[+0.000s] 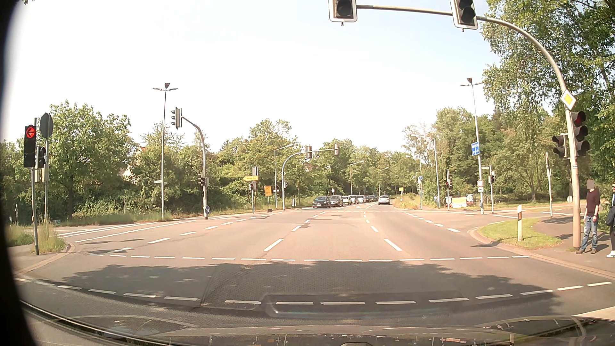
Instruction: Follow the waypoints while adhering to traffic rules and regulations
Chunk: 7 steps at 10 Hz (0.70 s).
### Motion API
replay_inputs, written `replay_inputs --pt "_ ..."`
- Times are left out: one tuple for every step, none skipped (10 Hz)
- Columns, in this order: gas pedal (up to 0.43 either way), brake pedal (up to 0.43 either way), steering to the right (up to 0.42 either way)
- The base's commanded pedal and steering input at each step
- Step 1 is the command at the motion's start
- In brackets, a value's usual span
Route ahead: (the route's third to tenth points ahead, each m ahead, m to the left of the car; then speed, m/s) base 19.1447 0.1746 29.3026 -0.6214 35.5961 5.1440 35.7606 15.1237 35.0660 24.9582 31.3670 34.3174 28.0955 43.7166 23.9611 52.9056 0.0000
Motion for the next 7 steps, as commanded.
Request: replay_inputs --pt "0.0 0.226 -0.003" --pt "0.0 0.226 -0.003" --pt "0.0 0.232 -0.003" --pt "0.0 0.226 -0.003" --pt "0.0 0.232 -0.003" --pt "0.0 0.226 -0.003" --pt "0.0 0.226 -0.003"
